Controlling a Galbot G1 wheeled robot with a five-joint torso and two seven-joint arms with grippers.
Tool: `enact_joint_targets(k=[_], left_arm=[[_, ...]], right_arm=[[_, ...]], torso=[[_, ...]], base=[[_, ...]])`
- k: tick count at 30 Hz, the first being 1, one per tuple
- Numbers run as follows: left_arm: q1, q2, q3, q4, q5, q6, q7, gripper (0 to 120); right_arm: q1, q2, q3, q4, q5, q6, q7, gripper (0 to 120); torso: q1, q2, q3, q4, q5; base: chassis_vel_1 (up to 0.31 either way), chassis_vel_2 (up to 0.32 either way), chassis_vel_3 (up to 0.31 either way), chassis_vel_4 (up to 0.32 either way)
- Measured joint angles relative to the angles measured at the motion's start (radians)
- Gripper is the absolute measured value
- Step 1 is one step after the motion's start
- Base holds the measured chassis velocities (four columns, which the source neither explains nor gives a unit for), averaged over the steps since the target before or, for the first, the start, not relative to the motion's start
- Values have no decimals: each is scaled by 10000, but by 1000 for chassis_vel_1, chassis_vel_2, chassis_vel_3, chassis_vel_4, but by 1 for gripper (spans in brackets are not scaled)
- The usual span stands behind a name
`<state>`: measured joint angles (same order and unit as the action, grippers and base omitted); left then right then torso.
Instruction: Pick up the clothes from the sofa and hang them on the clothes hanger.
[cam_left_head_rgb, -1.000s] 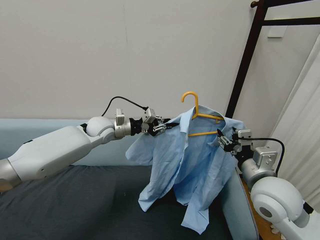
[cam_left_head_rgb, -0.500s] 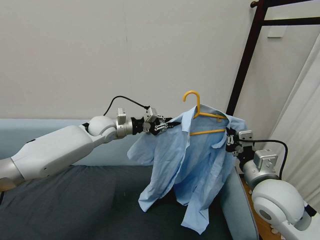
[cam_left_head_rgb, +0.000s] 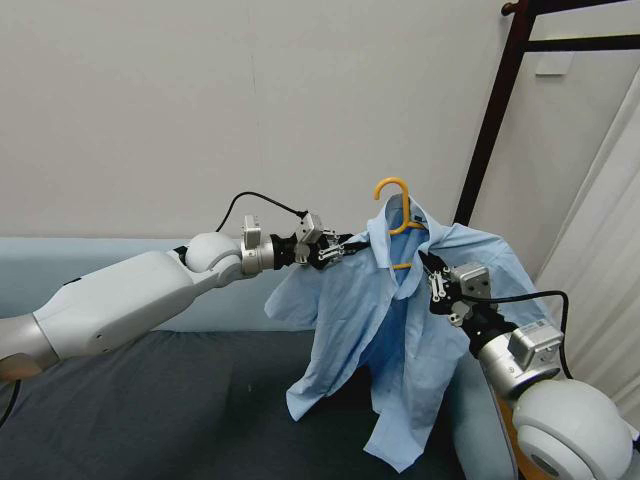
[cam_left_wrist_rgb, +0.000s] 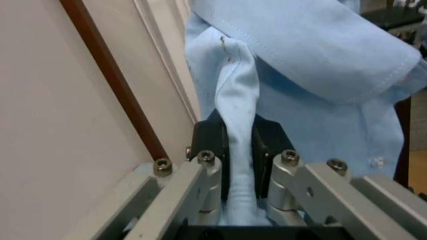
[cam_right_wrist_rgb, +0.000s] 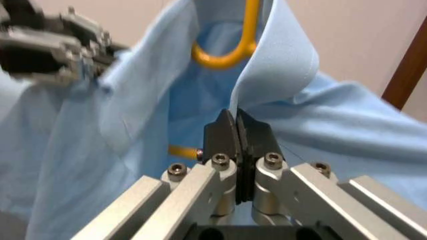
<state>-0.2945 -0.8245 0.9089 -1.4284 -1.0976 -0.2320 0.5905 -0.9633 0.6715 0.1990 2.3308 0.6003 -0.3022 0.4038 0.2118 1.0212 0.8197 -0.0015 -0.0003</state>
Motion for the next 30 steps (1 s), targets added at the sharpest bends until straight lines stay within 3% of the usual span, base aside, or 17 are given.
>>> enact_joint_targets(k=[3,7,14,20,23,25,27,28,30], left_arm=[[-106,49,26,-95,-91,23,-17,7],[-263,254,48,-286,-204,34,-16,7],[-201,452,-69,-312,-162,-3,6,7],[18,705,-338,-419,-19,-32,18,7],[92,1013,-427,-544,64,-166,133,7],[206,1254,-542,-607,180,-413,315,7],[394,1493,-733,-649,282,-611,492,7],[394,1493,-733,-649,282,-611,492,7],[572,1576,-876,-672,403,-747,667,7]], right_arm=[[-151,-53,-7,-7,-172,-86,-21,0],[-231,-127,-27,-211,-509,-485,100,10],[-512,-488,-71,209,-1874,-163,-419,37],[-878,-987,216,844,-1705,-137,-206,58],[-947,-1457,832,1046,-741,-123,-496,69],[-998,-2301,2317,700,541,98,-2453,77],[-663,-3615,3383,-268,1469,444,-4204,87],[-663,-3615,3383,-268,1469,444,-4204,87],[-243,-4435,3774,-1059,2287,455,-4954,97]], torso=[[0,0,0,0,3],[0,0,0,6,2],[0,0,0,4,0],[0,0,0,-2,0],[-1,0,0,5,6],[-2,0,-1,4,0],[-2,2,-1,7,0],[-2,2,-1,7,0],[-1,1,0,7,-5]], base=[[0,0,0,0],[0,0,0,0],[0,0,0,0],[0,0,0,0],[0,0,0,0],[0,0,0,0],[0,0,0,0],[0,0,0,0],[0,0,0,0]])
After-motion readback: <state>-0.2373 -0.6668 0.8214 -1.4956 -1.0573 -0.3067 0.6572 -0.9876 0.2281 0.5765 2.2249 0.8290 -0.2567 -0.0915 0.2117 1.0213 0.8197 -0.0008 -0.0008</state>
